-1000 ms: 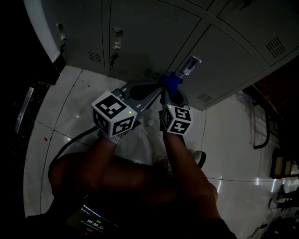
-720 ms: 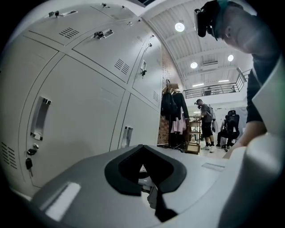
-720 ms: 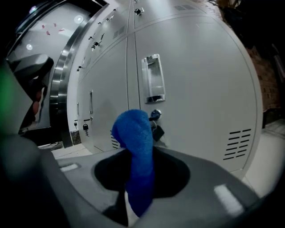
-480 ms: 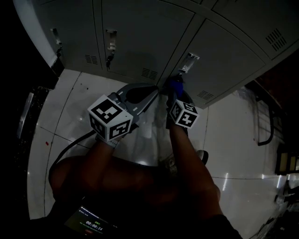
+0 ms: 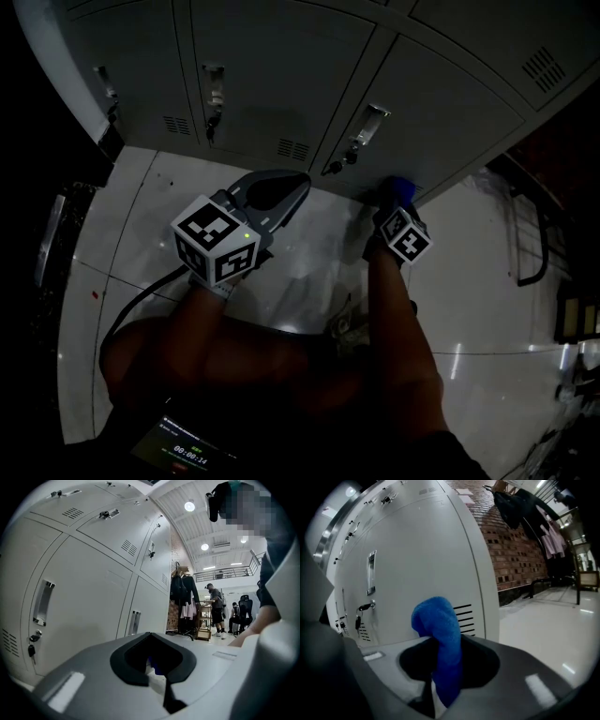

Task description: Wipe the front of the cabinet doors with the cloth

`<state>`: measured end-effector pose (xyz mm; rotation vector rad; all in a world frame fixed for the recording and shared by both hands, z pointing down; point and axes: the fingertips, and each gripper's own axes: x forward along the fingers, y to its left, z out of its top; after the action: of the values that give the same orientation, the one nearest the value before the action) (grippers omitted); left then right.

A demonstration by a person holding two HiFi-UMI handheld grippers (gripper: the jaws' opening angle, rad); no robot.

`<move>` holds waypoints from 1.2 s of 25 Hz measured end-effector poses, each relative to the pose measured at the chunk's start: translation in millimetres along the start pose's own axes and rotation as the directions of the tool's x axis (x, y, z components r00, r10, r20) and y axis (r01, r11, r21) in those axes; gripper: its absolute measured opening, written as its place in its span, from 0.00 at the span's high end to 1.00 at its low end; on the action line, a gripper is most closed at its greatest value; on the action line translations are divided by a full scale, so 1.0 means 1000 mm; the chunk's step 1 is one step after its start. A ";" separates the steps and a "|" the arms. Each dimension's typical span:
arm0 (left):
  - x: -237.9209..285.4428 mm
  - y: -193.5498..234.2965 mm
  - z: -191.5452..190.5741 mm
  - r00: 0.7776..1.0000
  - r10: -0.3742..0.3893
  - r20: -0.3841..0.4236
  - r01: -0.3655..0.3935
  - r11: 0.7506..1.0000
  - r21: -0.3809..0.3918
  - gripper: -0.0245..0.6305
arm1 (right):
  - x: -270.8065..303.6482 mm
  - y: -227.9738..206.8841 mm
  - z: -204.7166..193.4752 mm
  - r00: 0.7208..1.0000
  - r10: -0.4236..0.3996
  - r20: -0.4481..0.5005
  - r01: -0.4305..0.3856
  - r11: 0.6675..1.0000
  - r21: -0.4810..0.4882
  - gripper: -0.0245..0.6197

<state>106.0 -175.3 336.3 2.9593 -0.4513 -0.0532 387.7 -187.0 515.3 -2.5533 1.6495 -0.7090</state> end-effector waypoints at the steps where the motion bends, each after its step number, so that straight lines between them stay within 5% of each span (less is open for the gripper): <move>1: 0.000 0.000 0.000 1.000 -0.001 0.000 0.001 1.000 0.000 0.96 | -0.001 -0.007 0.003 1.000 -0.019 0.005 0.019 1.000 -0.004 0.80; 12: 0.000 0.000 0.003 1.000 -0.004 0.012 0.004 1.000 -0.005 0.96 | -0.015 -0.087 0.024 0.980 -0.192 0.043 0.186 0.977 0.108 0.80; 17: -0.001 0.004 0.008 1.000 0.000 0.029 0.000 1.000 -0.008 0.96 | -0.028 -0.090 0.045 0.978 -0.193 0.084 0.181 0.974 0.137 0.80; 24: -0.006 -0.002 0.014 0.999 -0.030 0.021 0.030 1.000 0.002 0.96 | -0.070 -0.037 0.112 0.983 -0.015 0.182 0.024 0.999 -0.049 0.80; 30: -0.012 -0.011 0.025 0.999 -0.046 0.012 0.045 0.998 0.051 0.96 | -0.125 0.031 0.147 0.954 0.199 0.224 -0.162 0.971 -0.174 0.80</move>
<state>96.6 -165.3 309.9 3.0204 -0.3924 -0.0668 374.9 -124.6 330.6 -2.4202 1.8851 -0.2574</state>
